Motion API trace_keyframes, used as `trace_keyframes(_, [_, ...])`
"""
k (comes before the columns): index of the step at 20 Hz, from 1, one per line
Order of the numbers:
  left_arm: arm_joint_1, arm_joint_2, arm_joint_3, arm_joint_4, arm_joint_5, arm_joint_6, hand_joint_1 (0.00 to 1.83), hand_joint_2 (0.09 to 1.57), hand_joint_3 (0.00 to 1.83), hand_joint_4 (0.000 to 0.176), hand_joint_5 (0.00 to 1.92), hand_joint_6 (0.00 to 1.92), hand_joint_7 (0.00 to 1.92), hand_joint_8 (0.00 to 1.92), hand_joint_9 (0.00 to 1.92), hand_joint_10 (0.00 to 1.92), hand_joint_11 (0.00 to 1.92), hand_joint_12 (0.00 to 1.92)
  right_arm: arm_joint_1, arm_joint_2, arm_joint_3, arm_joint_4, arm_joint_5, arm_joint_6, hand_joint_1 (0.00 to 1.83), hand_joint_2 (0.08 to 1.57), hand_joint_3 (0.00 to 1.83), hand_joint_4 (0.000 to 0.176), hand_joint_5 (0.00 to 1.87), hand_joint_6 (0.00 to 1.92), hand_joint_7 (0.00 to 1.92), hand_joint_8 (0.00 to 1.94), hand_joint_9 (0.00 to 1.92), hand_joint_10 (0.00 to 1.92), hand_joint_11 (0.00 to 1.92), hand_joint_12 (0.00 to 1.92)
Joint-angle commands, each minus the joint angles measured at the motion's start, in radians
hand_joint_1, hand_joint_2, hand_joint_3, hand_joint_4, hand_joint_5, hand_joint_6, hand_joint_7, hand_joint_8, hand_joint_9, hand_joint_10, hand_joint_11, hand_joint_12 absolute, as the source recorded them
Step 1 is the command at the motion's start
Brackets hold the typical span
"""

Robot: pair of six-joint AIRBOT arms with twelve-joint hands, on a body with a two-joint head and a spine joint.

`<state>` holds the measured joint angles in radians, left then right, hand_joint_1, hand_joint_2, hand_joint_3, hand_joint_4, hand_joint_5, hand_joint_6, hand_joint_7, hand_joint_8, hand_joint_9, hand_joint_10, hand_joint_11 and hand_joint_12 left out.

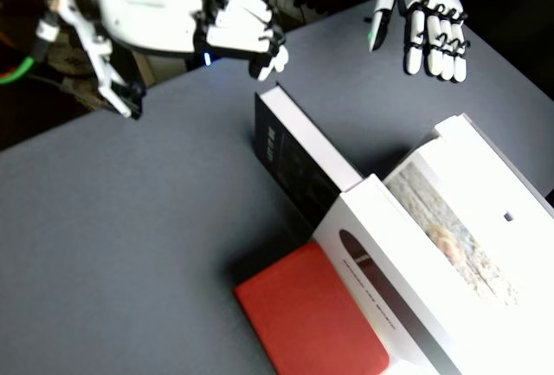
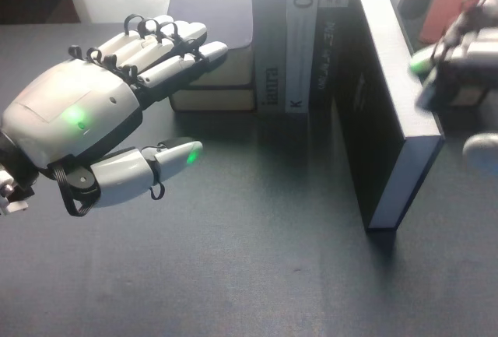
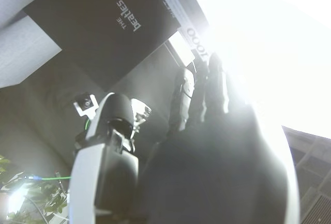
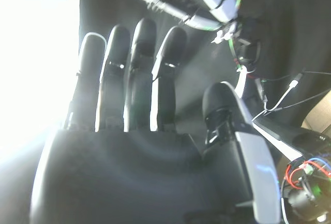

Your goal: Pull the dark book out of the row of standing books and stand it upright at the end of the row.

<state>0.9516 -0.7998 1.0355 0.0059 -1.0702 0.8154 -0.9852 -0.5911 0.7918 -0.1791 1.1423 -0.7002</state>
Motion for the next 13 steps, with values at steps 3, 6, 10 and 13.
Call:
trace_keyframes(3, [-0.01,-0.001,-0.004,-0.007,-0.145,0.0,0.41,1.37,0.0,0.02,0.14,0.01,0.0,0.0,0.0,0.0,0.0,0.0,0.009,-0.006,0.015,0.095,0.191,-0.057,0.16,1.39,0.0,0.0,0.14,0.79,0.15,0.47,0.0,0.72,0.0,1.83])
trace_keyframes(6, [-0.008,-0.001,-0.006,-0.012,-0.165,0.0,0.32,1.38,0.0,0.018,0.15,0.01,0.0,0.0,0.0,0.0,0.0,0.0,0.005,-0.012,0.026,0.175,0.24,-0.104,0.06,1.42,0.01,0.0,0.01,0.48,0.03,0.16,0.0,0.07,0.0,1.9])
trace_keyframes(10, [-0.003,0.007,-0.014,-0.021,-0.199,0.007,0.03,1.34,0.0,0.018,0.0,0.0,0.0,0.0,0.0,0.0,0.0,0.0,-0.001,-0.014,0.033,0.244,0.259,-0.15,0.2,1.38,0.0,0.0,0.0,0.0,0.0,0.0,0.0,0.0,0.0,1.92])
trace_keyframes(13, [0.015,0.03,-0.036,-0.051,-0.244,0.043,0.0,1.28,0.0,0.011,0.0,0.0,0.0,0.0,0.0,0.0,0.0,0.0,-0.002,-0.014,0.03,0.28,0.276,-0.186,0.14,1.31,0.0,0.0,0.0,0.0,0.0,0.0,0.0,0.0,0.0,1.92])
